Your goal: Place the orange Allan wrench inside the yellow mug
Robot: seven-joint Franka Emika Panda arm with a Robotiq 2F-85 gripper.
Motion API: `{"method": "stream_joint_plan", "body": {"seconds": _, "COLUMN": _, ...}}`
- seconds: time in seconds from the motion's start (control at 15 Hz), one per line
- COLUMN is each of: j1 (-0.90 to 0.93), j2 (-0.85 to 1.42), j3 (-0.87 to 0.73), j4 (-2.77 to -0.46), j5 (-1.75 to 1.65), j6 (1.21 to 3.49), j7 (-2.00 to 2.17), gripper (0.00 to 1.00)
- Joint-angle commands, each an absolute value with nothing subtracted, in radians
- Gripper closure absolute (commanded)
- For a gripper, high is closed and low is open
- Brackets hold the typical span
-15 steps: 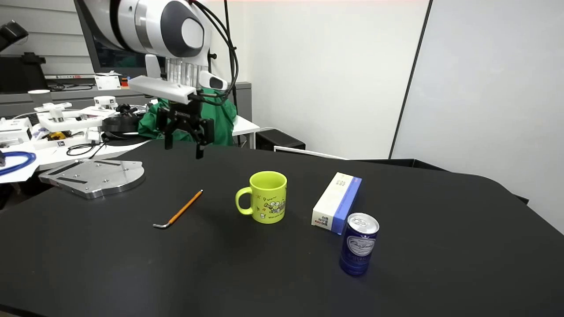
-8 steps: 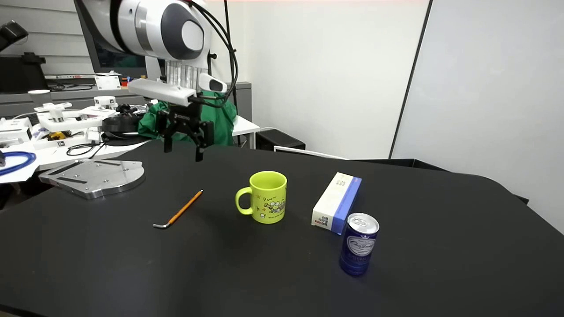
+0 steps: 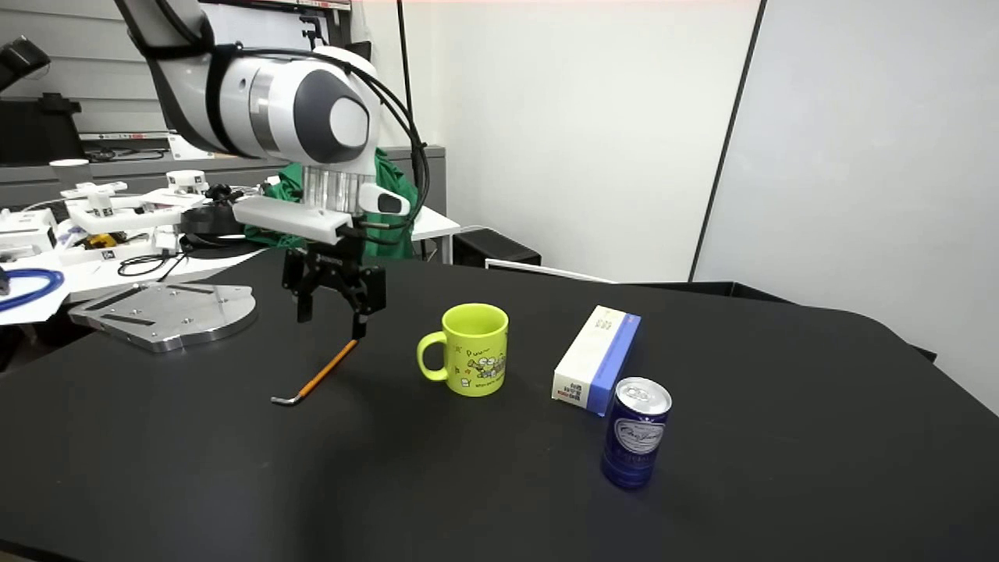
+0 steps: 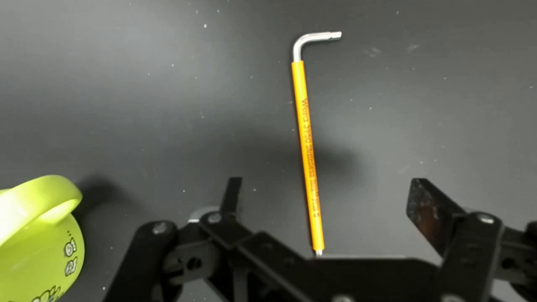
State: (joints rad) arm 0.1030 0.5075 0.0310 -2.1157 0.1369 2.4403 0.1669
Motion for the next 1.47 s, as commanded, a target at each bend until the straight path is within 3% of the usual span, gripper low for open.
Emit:
{"method": "stream_joint_plan", "body": {"seconds": 0.0, "j1": 0.107, "j2": 0.531, "j3": 0.021, "j4": -2.137, "j5": 0.126, "j6": 2.532, "j7": 0.194, "gripper": 0.0}}
{"method": "stream_joint_plan", "body": {"seconds": 0.73, "j1": 0.161, "j2": 0.569, "j3": -0.014, "j4": -2.186, "j5": 0.064, "j6": 2.791, "j7": 0.206, "gripper": 0.0}}
{"method": "stream_joint_plan", "body": {"seconds": 1.4, "j1": 0.195, "j2": 0.583, "j3": -0.043, "j4": -2.212, "j5": 0.055, "j6": 2.876, "j7": 0.208, "gripper": 0.0}}
